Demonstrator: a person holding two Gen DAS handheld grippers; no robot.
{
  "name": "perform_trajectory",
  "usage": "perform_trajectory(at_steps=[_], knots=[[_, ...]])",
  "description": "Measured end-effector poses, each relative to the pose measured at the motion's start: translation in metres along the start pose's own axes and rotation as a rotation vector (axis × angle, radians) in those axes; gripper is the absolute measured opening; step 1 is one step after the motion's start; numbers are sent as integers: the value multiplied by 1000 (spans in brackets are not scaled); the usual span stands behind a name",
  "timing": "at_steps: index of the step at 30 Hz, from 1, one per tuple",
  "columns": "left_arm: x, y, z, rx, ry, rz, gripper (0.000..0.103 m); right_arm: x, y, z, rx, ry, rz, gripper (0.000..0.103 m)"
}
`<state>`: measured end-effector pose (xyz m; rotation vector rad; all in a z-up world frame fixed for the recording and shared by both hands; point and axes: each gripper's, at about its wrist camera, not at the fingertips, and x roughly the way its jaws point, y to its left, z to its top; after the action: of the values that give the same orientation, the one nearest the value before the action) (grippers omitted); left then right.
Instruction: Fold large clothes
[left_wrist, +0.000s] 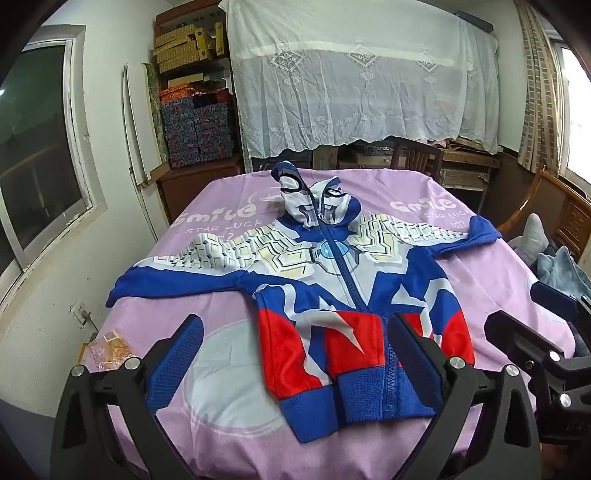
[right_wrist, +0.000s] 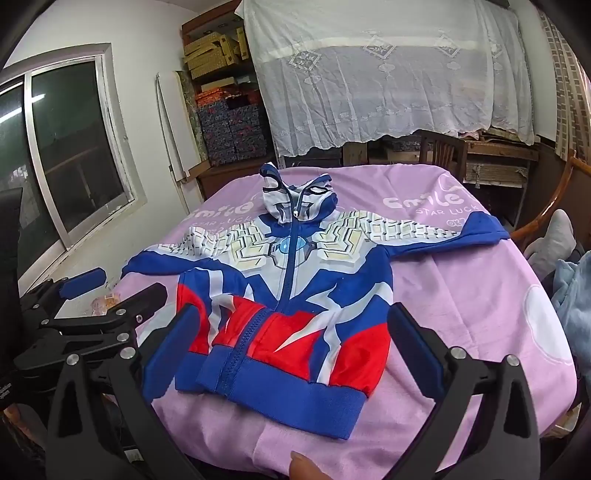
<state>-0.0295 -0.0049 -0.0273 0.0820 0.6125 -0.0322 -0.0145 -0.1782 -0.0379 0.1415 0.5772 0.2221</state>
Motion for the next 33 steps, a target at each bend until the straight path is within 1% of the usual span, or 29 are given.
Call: perform_trajectory(at_steps=[33], knots=[[1,-1,0,-1,4,1,100,-1,10,-2,-3,4,2,99]])
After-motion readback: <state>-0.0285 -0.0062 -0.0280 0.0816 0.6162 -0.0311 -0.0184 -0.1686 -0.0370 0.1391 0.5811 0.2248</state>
